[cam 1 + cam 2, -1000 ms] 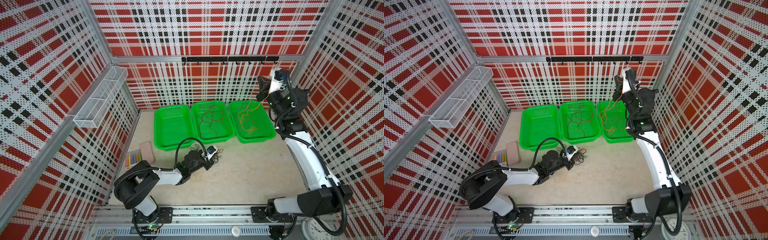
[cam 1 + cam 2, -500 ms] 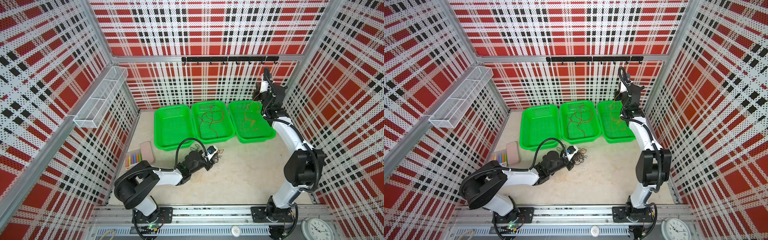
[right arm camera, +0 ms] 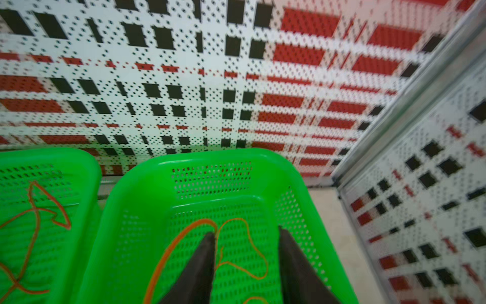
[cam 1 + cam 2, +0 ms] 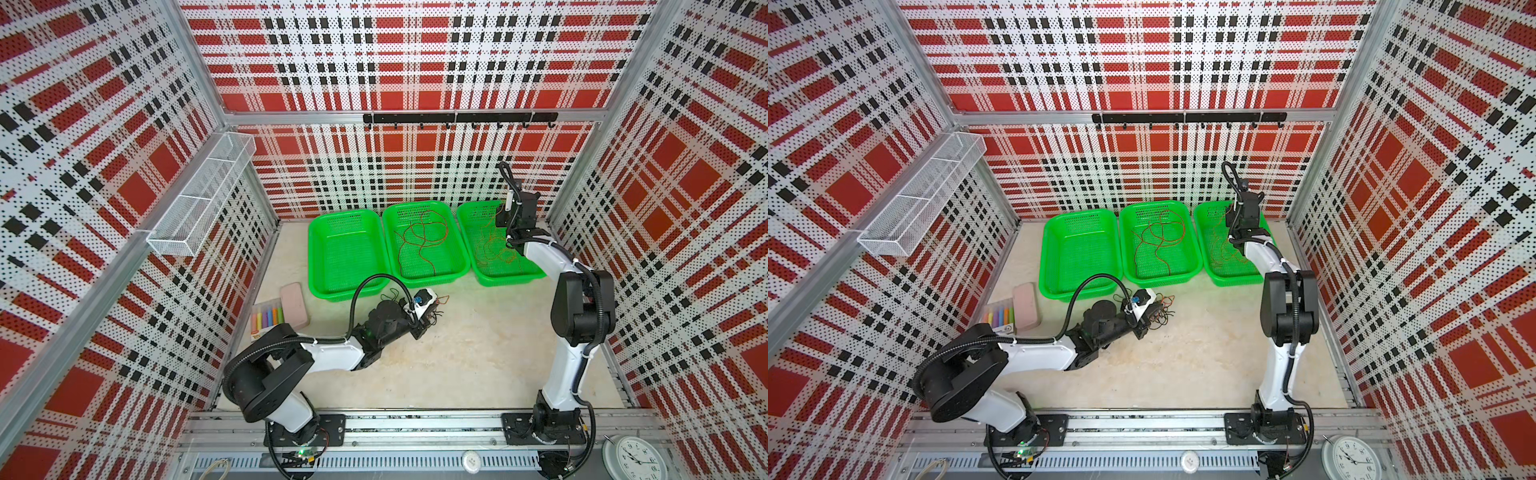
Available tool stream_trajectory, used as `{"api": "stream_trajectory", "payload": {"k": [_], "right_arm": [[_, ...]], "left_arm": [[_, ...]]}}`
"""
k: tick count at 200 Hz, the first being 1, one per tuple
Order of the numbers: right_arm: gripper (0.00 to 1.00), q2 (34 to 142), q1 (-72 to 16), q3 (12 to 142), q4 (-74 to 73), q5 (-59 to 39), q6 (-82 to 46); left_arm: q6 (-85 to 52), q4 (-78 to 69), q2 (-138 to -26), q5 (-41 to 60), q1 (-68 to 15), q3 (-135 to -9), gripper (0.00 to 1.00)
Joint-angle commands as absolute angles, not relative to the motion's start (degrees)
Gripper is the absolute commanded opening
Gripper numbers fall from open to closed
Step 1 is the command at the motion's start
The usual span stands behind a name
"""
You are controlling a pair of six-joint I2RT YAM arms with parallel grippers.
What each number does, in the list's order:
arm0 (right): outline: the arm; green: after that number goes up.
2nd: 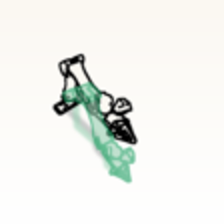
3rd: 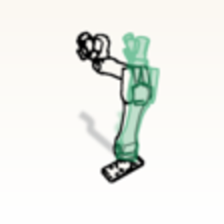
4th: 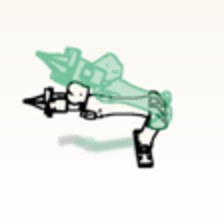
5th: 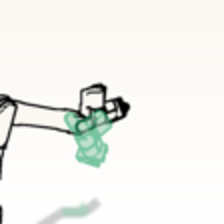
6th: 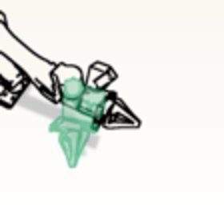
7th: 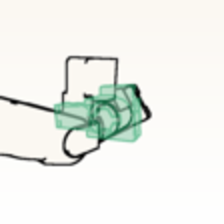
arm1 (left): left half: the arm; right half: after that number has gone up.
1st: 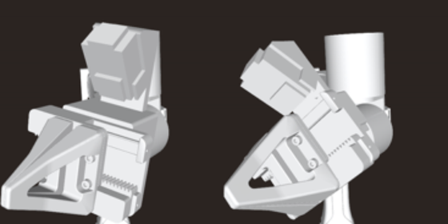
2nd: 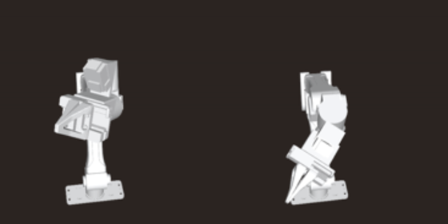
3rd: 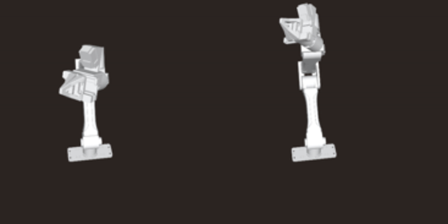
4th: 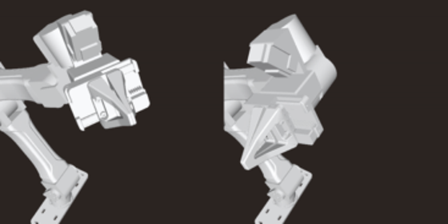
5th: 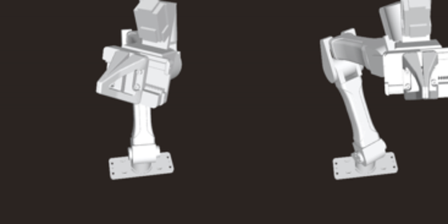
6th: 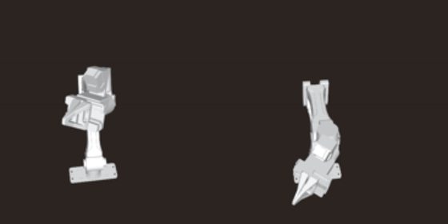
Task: Untangle the cables
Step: 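Lower the orange wire into that basket and open the right gripper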
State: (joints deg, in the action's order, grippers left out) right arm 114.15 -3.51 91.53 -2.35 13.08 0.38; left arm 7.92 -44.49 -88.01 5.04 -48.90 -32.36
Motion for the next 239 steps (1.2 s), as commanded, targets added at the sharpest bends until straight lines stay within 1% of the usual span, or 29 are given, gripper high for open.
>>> {"api": "stream_trajectory", "payload": {"k": [1,42,59,76,86,111,118,152,173,188,219,239], "right_arm": [[0.57,111.27,-3.09,91.27,-0.43,15.01,0.01],[0.79,104.69,-3.09,87.36,3.09,15.0,-0.33],[0.84,102.58,-3.09,87.39,6.19,16.23,-0.39],[0.93,100.87,-3.08,86.46,8.17,17.45,-0.38],[0.96,100.79,-2.69,86.45,9.89,17.65,-0.86],[1.0,101.1,-2.26,86.48,14.14,17.89,-1.09],[1.0,101.76,-2.13,86.9,15.89,17.68,-0.46],[1.0,109.34,-0.95,93.7,29.46,17.93,0.68],[1.0,109.25,-0.62,91.56,30.09,18.81,1.19],[1.0,109.58,-0.44,91.07,31.99,17.56,3.69],[1.0,113.84,-0.44,94.21,41.45,21.4,7.57],[1.0,114.14,-0.49,93.7,43.61,24.98,8.42]], "left_arm": [[8.6,-44.35,-85.93,4.92,-49.22,-34.01,0.0],[8.26,-44.18,-83.82,4.46,-48.96,-34.28,0.0],[8.0,-44.21,-82.94,4.23,-48.71,-34.37,0.0],[7.65,-44.16,-82.28,4.25,-48.43,-34.37,0.0],[7.65,-44.21,-81.96,4.23,-48.34,-34.37,0.0],[7.43,-44.21,-81.09,4.16,-48.34,-34.37,0.0],[7.32,-44.13,-80.87,4.06,-48.34,-34.37,0.0],[7.0,-44.14,-79.99,3.92,-48.84,-33.94,0.0],[6.84,-44.16,-79.57,3.42,-49.3,-33.49,0.0],[6.81,-44.19,-79.51,3.34,-49.48,-33.4,0.0],[6.78,-44.19,-80.47,3.95,-49.66,-33.79,0.0],[6.85,-44.21,-81.45,4.22,-49.61,-34.49,0.0]]}}
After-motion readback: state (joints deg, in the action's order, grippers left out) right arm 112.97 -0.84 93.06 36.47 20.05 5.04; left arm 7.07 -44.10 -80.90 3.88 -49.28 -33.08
